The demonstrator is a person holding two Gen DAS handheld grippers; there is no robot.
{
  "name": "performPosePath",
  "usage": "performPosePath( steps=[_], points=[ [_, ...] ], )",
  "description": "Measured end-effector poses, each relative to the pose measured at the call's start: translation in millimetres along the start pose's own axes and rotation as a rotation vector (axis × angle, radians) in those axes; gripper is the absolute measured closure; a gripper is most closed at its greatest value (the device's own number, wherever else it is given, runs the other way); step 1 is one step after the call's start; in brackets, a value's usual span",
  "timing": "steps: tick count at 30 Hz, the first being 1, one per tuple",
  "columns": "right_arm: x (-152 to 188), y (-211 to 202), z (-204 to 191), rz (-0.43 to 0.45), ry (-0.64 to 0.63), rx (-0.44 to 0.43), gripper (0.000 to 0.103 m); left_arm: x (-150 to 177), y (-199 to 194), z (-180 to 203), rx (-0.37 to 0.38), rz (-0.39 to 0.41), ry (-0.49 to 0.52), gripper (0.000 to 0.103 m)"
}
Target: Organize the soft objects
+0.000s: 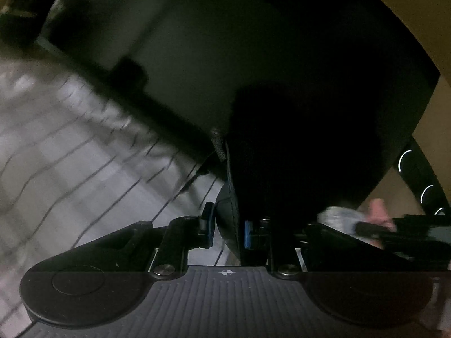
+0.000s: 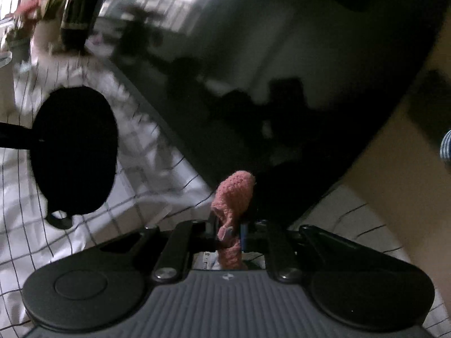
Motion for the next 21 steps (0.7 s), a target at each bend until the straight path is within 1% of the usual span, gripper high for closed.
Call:
performPosePath(
  steps=[2, 5, 8, 10, 15, 18, 21],
  points=[
    [-8.9, -21.3, 22.4, 0.042, 0.032, 0.012, 0.091, -13.8, 7.8, 13.8, 0.007, 0.014, 0.030, 0.081],
    [-14.9, -48.0, 59.1, 0.096, 0.081, 0.057, 0.091, -31.4, 16.5, 40.6, 0.037, 0.029, 0.078, 0.081],
    [-7.9, -73.8, 98.7, 0.132, 0.122, 0.120, 0.091, -41.3, 24.8, 74.3, 0.071, 0.036, 0.124, 0.081],
    [2.9, -88.4, 125.1, 0.147, 0.145, 0.170, 0.091, -43.3, 31.5, 102.2, 0.110, 0.033, 0.145, 0.081],
    [37.8, -123.5, 177.6, 0.151, 0.217, 0.275, 0.091, -30.9, 47.5, 176.3, 0.210, 0.002, 0.211, 0.081],
    [65.8, -141.4, 204.6, 0.144, 0.251, 0.329, 0.091, -15.2, 58.1, 223.6, 0.281, -0.039, 0.234, 0.081],
    [94.1, -163.9, 230.7, 0.139, 0.290, 0.370, 0.091, 7.3, 65.3, 270.1, 0.345, -0.086, 0.247, 0.081]
  ],
)
Point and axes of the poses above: each gripper's, at about its wrist camera, not at the fingertips, and y roughly the way its jaws point, z to its right, x to its underside, the point moved 7 cm from there along y, roughly the way its jaws point, and after that the axes turned 7 degrees about y, right-handed, at the moved point
